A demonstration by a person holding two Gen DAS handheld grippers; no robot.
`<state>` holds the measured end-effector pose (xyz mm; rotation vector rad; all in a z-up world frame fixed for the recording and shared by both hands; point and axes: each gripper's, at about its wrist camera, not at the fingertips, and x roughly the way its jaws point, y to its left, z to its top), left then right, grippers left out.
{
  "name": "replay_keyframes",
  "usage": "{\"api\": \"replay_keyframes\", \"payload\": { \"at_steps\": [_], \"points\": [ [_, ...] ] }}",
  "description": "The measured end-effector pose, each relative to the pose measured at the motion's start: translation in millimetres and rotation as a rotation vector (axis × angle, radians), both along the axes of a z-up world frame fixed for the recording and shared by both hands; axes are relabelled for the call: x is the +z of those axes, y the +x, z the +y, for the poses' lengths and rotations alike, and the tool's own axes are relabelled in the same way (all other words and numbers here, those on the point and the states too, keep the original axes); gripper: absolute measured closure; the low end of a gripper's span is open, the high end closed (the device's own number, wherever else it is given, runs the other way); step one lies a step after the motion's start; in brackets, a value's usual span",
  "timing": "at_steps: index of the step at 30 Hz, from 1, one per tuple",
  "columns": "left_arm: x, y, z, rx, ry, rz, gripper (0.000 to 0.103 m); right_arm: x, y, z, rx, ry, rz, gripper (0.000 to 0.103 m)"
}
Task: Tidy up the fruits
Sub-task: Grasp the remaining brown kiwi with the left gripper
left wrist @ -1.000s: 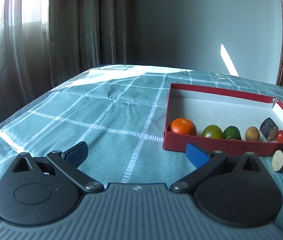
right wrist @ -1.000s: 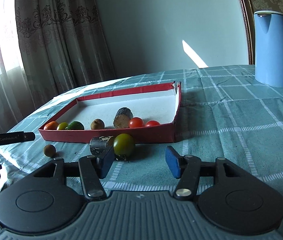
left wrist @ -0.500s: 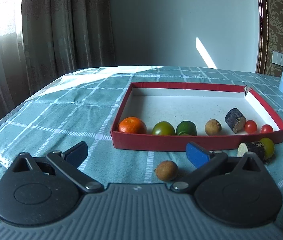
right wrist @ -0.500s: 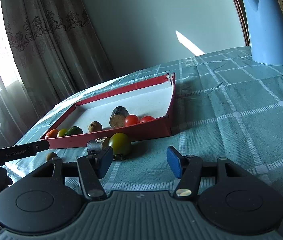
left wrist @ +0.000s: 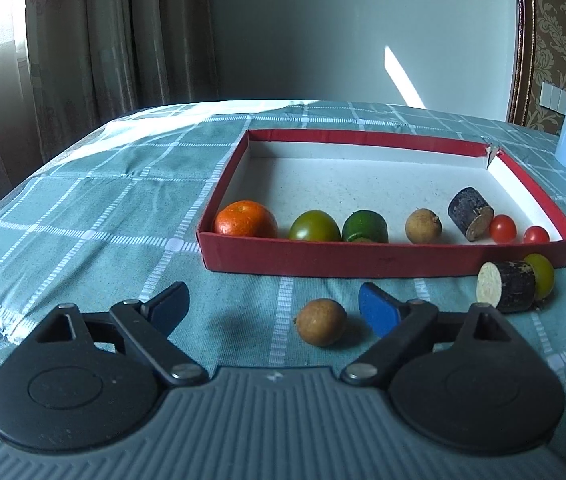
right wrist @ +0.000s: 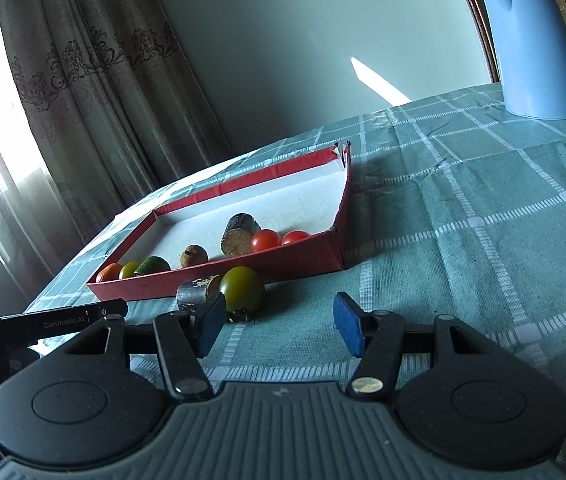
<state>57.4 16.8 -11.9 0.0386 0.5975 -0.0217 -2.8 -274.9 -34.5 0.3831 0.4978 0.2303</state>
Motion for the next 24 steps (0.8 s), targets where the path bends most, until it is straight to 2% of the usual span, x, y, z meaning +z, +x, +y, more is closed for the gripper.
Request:
{"api": "replay_keyframes", "payload": {
  "at_steps": [3,11,13,17,19,24],
  "points": [
    [-1.3,1.2,1.1,0.0,-0.009,0.011,0.019,-0.1,0.3,-0.4,0.0,0.003,-0.001,0.044],
    [-2.5,1.5,3.8,-0.018,-0.04,0.028,0.045,-0.4,0.6,-1.6,-0.004,0.011,-0.001,0.044],
    [-2.4,0.9,4.7,-0.027,-0.053,0.031,0.06,-0.3,0.3,-1.9,-0.005,0.012,-0.001,0.044],
    [-1.8,-1.0,3.6,-0.04,-0.059,0.026,0.068,-0.4,0.4,-2.1,-0.005,0.013,0.0,0.044],
    [-1.3,-2.8,2.4,-0.051,-0.06,0.022,0.077,-0.4,0.4,-2.0,-0.006,0.014,-0.002,0.044],
    [0.1,-7.1,4.5,-0.062,-0.077,0.019,0.077,-0.5,-0.1,-2.3,-0.006,0.015,-0.001,0.044]
  ]
}}
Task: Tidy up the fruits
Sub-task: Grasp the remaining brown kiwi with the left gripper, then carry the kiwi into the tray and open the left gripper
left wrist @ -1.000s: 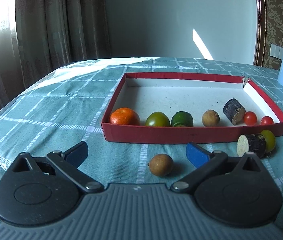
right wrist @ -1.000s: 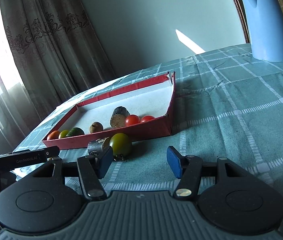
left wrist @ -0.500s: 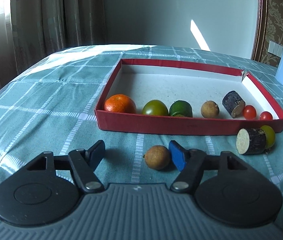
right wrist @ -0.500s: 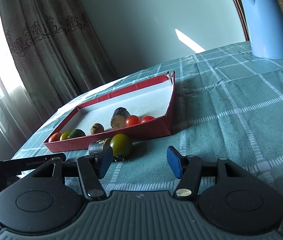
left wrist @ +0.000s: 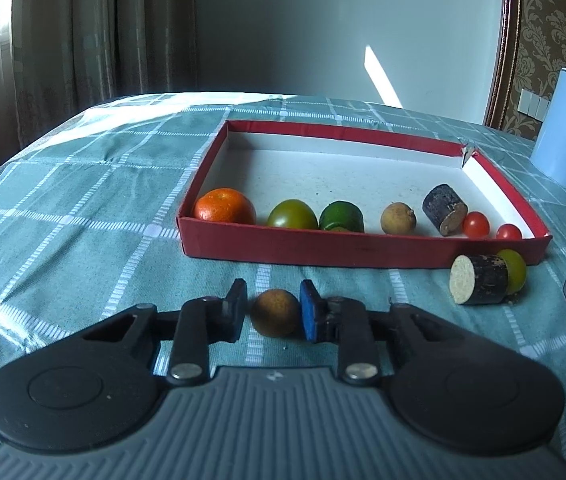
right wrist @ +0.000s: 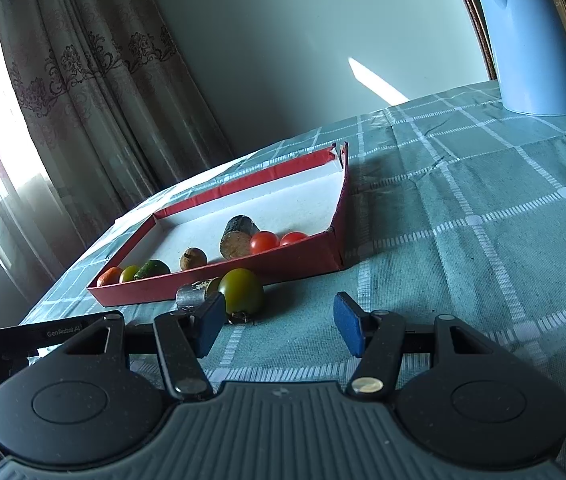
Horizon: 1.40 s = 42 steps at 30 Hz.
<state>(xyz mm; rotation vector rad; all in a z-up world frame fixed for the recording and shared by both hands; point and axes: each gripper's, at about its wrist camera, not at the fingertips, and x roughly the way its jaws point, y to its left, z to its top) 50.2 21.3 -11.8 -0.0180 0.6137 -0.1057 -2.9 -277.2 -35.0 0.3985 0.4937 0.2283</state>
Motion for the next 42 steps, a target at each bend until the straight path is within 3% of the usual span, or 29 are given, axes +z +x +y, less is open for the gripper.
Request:
{"api": "replay_keyframes", "payload": {
  "at_steps": [12,29,42],
  "points": [
    [1.4,-8.3,-1.6,-0.018,0.008,-0.003,0.077,0.0,0.5,0.0,0.0,0.0,0.001,0.044],
    [42.3,8.1,-42.5,-0.054,0.03,-0.147,0.077,-0.4,0.5,0.6,0.003,-0.001,0.003,0.044],
    [26.7,36.9,-76.1,-0.077,0.077,-0.156,0.077,-2.0,2.4,0.2,0.021,0.02,0.011,0.044]
  ]
}}
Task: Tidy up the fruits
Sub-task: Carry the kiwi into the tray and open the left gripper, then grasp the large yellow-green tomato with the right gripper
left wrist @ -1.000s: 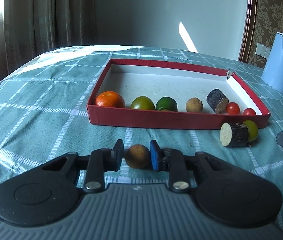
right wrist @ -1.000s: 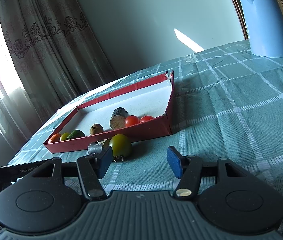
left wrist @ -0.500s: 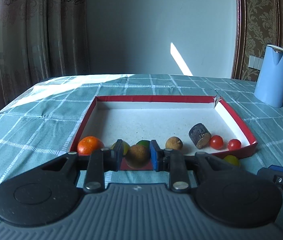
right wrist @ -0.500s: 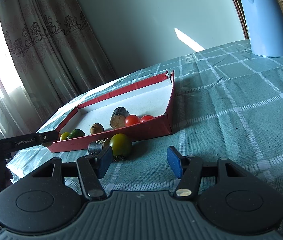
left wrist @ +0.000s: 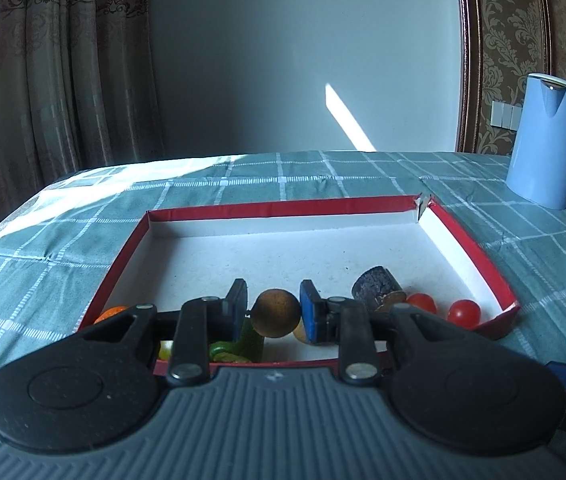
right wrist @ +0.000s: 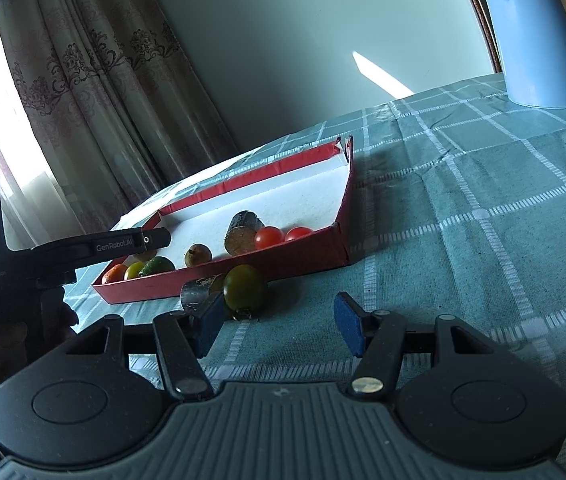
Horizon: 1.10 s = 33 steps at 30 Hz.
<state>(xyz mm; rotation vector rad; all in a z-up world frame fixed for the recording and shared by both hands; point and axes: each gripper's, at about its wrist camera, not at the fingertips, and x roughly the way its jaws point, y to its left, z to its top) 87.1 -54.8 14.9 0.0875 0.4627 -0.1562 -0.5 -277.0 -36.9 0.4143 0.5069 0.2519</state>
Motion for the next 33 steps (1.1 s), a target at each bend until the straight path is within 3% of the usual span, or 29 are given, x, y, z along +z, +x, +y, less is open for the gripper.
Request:
{"api": "replay_keyframes", "payload": {
  "at_steps": [5,12,23,28,33],
  "points": [
    [-5.1,2.8,-3.9,0.006,0.024,-0.005,0.077,0.1,0.0,-0.9,0.003,0.007,-0.001,0.044],
    [-4.2,-0.8,-4.4,0.031,0.044,-0.037,0.04,0.1,0.9,-1.2,0.005,0.011,0.002,0.044],
    [0.1,-16.1,3.8,0.046,0.04,-0.055,0.027,-0.4,1.1,-1.9,-0.005,0.012,0.005,0.044],
    [-0.9,-31.1,19.3,0.082,0.048,-0.064,0.006,-0.3,0.4,-2.0,-0.01,0.009,0.002,0.044],
    [-8.5,-46.2,53.5,0.13,0.046,-0.064,0.002,0.5,0.7,-0.1,-0.004,-0.002,-0.002,0.043]
  ]
}}
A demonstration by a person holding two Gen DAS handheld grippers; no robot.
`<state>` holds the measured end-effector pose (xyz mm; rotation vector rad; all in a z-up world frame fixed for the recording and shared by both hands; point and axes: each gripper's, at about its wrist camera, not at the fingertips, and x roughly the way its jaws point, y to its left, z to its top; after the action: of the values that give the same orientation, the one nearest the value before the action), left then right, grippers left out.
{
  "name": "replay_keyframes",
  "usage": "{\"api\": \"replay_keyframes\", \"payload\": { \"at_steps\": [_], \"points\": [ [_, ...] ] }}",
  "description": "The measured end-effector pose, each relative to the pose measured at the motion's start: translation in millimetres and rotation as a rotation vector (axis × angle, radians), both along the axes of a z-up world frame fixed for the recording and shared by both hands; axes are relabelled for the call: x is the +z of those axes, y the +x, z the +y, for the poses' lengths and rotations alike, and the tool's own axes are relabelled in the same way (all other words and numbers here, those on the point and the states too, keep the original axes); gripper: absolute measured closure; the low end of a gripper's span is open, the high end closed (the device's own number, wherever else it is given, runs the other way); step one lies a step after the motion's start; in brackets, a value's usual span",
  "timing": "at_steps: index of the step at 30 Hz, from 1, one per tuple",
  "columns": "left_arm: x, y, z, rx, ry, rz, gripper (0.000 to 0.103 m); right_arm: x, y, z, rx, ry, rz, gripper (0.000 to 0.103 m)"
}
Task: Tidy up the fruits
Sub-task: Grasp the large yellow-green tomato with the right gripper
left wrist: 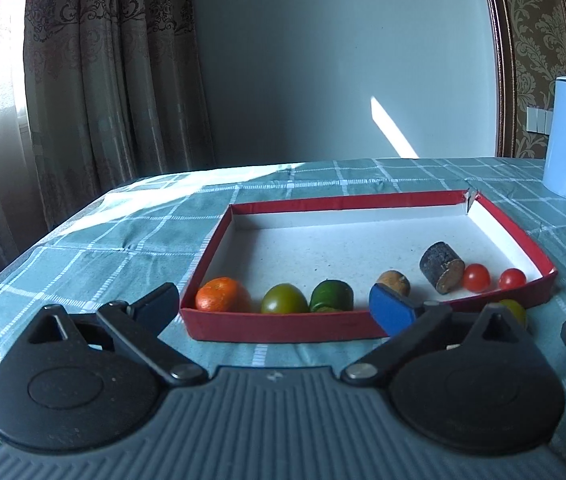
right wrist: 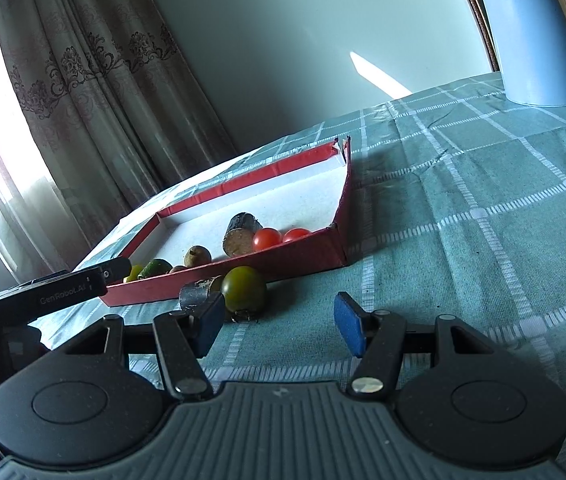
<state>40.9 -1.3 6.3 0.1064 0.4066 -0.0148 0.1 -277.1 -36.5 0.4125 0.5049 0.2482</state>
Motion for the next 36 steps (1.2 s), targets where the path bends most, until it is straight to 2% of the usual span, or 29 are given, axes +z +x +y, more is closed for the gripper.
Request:
{"api": "replay_keyframes", "payload": {
  "at_steps": [3,9,14,18,25,27,32,36],
  "points": [
    [-7.5,-1.0,21.2,0.045,-0.013,0.028,0.001,1.7,1.8,5.0,0.013,-0.026,0.006,0.043],
    [-13.1,5.0,50.3,0.07,-0.149,0.093,0.0,15.1,12.0,29.9,0.063,-0.174,-0.006,0.044],
    [-13.2,2.5,50.7,0.043,-0.161,0.084,0.0,17.6,28.1,44.4,0.083,-0.25,0.025,0.044],
    [-13.2,4.2,53.2,0.041,-0.181,0.088,0.0,9.3,35.5,54.7,0.056,-0.335,0.058,0.044],
    [-12.6,2.7,51.3,0.03,-0.178,0.079,0.0,10.5,44.4,64.6,0.078,-0.365,0.042,0.044],
    [-13.1,3.3,52.1,0.029,-0.181,0.083,0.0,9.3,49.5,68.5,0.09,-0.374,0.052,0.049],
    [-14.0,5.1,52.0,0.024,-0.184,0.094,0.0,9.9,50.0,73.2,0.122,-0.372,0.041,0.069],
    [-14.2,5.8,51.9,0.025,-0.184,0.097,0.0,10.4,48.9,71.7,0.118,-0.357,0.034,0.069]
  ]
}}
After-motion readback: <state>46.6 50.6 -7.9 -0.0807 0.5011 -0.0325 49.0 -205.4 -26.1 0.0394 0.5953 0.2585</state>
